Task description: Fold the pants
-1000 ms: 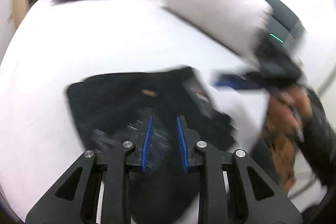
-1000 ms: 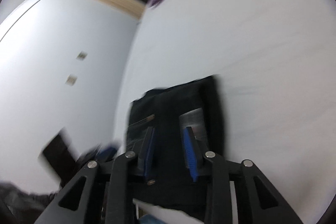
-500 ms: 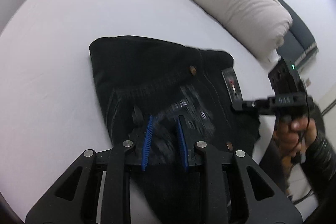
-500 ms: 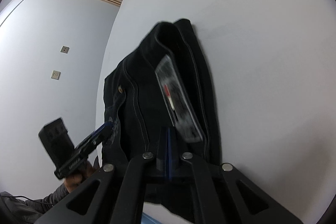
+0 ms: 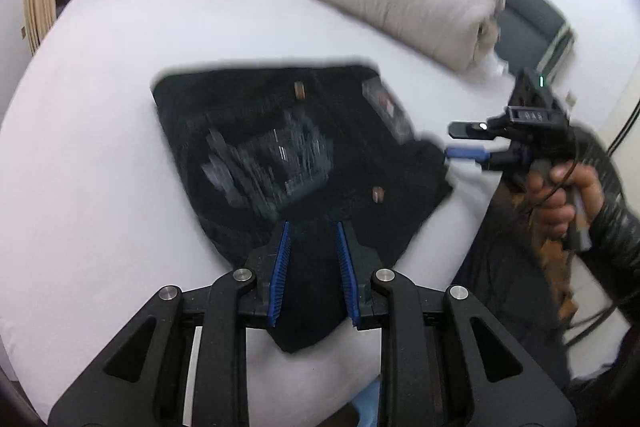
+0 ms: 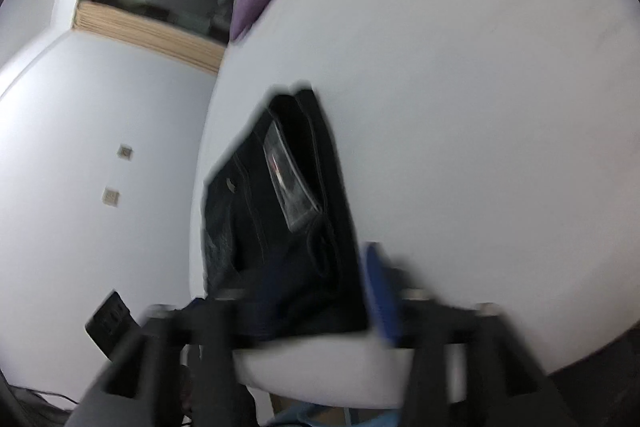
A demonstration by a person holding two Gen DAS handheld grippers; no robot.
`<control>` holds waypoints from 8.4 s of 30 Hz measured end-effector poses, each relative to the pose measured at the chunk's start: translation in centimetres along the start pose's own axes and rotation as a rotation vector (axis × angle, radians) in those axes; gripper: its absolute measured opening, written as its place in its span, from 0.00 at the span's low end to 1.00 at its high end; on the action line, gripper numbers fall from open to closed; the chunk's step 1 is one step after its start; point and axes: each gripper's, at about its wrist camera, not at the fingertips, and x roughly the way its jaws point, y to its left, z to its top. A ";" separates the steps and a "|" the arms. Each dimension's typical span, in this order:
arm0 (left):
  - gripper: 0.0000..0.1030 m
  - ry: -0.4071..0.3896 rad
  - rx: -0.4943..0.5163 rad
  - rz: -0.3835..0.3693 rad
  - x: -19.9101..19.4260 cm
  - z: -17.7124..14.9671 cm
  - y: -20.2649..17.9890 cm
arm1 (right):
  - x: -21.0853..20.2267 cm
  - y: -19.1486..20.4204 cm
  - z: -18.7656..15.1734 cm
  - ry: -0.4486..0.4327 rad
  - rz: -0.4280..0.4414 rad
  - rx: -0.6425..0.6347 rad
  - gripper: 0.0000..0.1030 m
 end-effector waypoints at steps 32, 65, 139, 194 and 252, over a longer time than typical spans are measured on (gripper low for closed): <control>0.83 0.099 -0.439 -0.109 8.4 2.1 9.9 | 9.5 0.1 7.6 0.195 0.068 -0.036 0.74; 0.22 0.069 -0.367 -0.070 6.1 20.6 27.7 | 25.0 15.2 20.0 0.226 0.082 -0.107 0.20; 1.00 -0.154 -0.310 0.616 -13.1 3.9 5.2 | 6.1 32.2 -6.4 -0.318 -0.540 -0.604 1.00; 1.00 -0.103 -0.323 0.621 -10.6 2.9 5.8 | 6.3 30.8 -6.4 -0.275 -0.564 -0.620 1.00; 1.00 -0.090 -0.312 0.639 -10.2 2.4 6.3 | 6.0 30.4 -6.4 -0.267 -0.563 -0.616 1.00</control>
